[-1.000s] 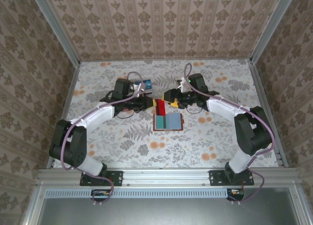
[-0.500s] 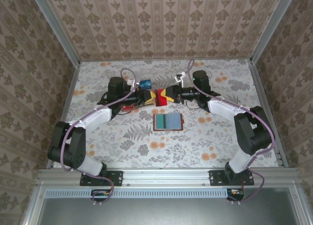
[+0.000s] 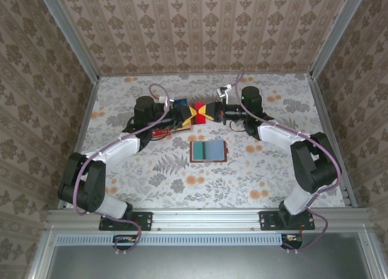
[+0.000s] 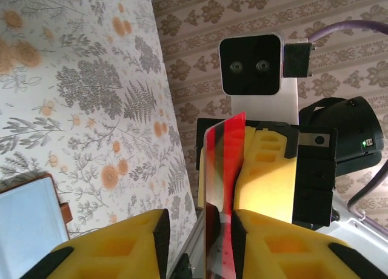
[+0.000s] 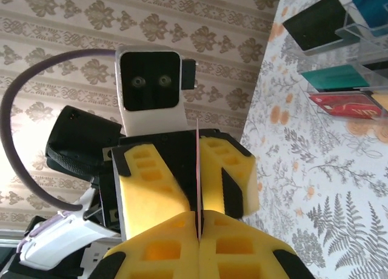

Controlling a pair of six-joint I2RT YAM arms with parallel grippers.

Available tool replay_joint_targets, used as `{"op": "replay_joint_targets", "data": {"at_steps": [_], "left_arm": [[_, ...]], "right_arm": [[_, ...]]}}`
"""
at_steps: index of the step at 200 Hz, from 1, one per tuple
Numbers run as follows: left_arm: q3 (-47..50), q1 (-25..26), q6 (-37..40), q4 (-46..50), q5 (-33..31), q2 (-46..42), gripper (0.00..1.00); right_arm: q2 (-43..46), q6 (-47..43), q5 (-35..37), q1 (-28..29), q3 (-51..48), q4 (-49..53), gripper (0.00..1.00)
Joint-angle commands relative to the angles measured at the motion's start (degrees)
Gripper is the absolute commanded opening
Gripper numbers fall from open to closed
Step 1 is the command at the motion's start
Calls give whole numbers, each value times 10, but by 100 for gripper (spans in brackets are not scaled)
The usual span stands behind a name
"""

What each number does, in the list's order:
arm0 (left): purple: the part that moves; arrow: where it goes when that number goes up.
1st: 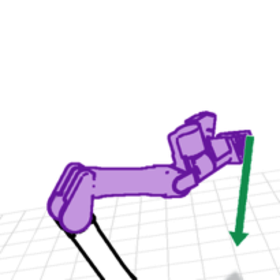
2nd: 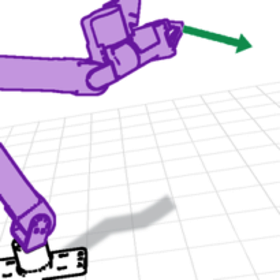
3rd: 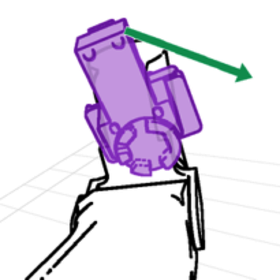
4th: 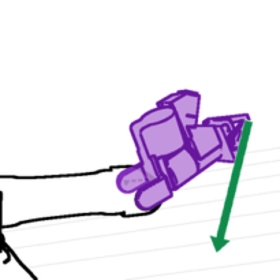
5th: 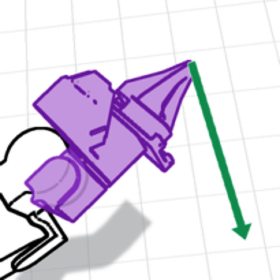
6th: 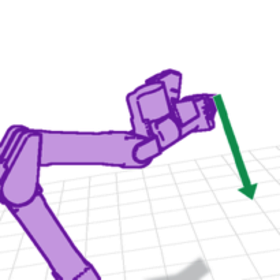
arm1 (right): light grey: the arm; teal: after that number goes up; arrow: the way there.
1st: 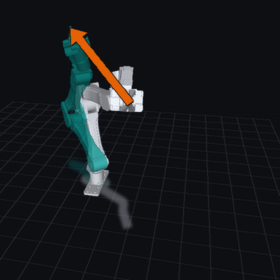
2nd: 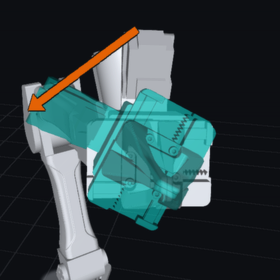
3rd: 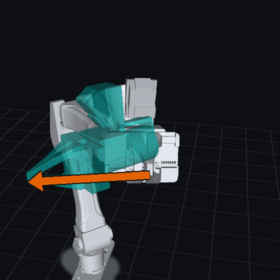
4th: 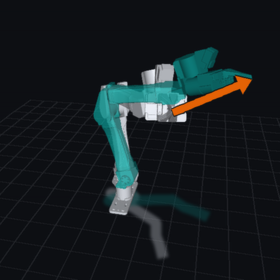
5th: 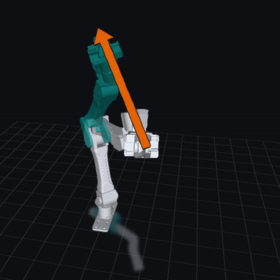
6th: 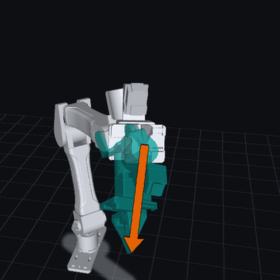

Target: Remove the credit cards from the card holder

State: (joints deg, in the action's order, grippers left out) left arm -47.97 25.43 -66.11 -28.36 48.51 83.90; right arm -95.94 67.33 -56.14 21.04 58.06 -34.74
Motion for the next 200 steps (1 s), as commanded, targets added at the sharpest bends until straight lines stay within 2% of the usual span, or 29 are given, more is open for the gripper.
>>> {"op": "replay_joint_targets", "data": {"at_steps": [1, 39, 60, 77, 94, 110, 128, 137, 156, 182, 200], "left_arm": [[10, 1, -31, -67, -3, -6, 34], [21, -3, -39, -89, -7, -1, 16], [19, -5, -31, -88, -6, -1, 1], [12, -8, -5, -56, -6, -6, 0], [-9, -16, 85, 62, -23, -25, 0], [-57, -19, 224, 262, -77, -45, 0], [-117, -19, 360, 432, -173, -55, 0], [-140, -18, 413, 478, -209, -55, 0], [-173, -15, 499, 548, -294, -56, 0], [-202, 4, 613, 600, -439, -54, 0], [-242, 4, 669, 649, -481, -31, 0]], "right_arm": [[3, 33, -1, 2, -7, -62, 5], [0, 29, 1, 1, -11, -55, 6], [1, 11, 2, 0, -11, -26, 11], [10, -34, 11, -1, -10, 33, 27], [29, -121, 59, -4, -3, 166, 49], [41, -188, 100, -6, 5, 265, 61], [55, -238, 148, -7, 7, 345, 75], [62, -256, 173, -7, 7, 371, 82], [74, -284, 224, -8, 6, 417, 91], [84, -312, 259, -8, 7, 456, 96], [89, -325, 277, -8, 9, 474, 98]]}}
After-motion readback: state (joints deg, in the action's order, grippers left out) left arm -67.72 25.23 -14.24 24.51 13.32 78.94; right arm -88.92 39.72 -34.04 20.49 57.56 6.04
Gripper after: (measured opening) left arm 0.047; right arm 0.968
